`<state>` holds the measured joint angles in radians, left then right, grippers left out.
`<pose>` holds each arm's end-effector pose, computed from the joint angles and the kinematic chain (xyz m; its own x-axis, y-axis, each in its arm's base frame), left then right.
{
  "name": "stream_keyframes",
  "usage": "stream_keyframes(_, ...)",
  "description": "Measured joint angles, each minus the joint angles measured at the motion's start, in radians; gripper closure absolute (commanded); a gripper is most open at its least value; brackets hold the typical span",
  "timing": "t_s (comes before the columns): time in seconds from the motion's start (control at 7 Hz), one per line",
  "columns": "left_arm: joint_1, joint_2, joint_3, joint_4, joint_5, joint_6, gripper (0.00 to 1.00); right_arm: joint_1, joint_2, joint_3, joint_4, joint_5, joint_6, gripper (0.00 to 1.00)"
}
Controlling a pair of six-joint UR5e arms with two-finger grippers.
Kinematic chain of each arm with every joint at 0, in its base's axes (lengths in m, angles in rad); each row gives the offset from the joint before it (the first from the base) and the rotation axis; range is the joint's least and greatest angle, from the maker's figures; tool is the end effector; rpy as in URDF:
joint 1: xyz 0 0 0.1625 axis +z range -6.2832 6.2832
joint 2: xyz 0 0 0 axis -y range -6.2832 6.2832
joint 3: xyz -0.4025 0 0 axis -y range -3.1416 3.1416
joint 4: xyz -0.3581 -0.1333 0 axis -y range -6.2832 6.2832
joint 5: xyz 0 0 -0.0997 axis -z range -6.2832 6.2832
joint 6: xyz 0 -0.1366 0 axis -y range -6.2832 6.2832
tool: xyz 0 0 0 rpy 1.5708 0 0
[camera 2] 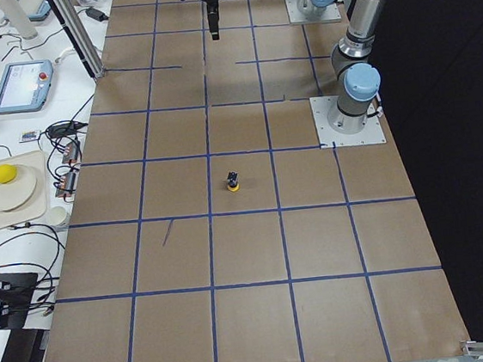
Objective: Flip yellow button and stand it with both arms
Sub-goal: 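Move the left gripper down toward the yellow button switch, then close the left gripper on the yellow button switch's base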
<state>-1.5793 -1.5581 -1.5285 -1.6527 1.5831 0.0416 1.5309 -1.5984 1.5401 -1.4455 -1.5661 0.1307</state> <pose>-0.1354 -0.4473 0.4454 -0.9987 0.0504 -0.0112 0.0501 0.9984 0.0274 0.1164 -0.4417 0.4427 -0.9855 0.1698 0.0041 0.1697 0.9832 0.0670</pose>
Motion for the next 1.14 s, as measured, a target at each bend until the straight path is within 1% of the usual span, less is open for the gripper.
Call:
stream_keyframes(0.14,0.031,-0.001,-0.008,-0.006,0.004,0.072,0.0,0.0,0.0,0.0,-0.001,0.0,0.001,0.0)
stream_keyframes(0.29,0.1,-0.004,-0.034,-0.009,0.013,0.171,0.0,0.0,0.0,0.0,-0.002,0.0,0.001,0.0)
stream_keyframes(0.43,0.193,-0.002,-0.085,0.005,0.027,0.297,0.0,0.0,0.0,0.0,-0.002,0.0,0.001,0.0)
stream_keyframes(0.57,0.291,0.001,-0.149,0.056,0.035,0.442,0.0,0.0,0.0,0.0,-0.003,0.0,0.001,0.0)
stream_keyframes(0.86,0.477,-0.01,-0.274,0.21,0.036,0.703,0.0,0.0,0.0,0.0,-0.001,0.002,0.002,0.0)
stream_keyframes(1.0,0.556,-0.018,-0.338,0.31,0.033,0.812,0.0,0.0,-0.001,0.0,0.002,0.002,0.003,0.0)
stream_keyframes(1.14,0.619,-0.048,-0.386,0.431,0.03,0.916,0.0,0.0,-0.001,0.002,0.005,0.002,0.003,0.0)
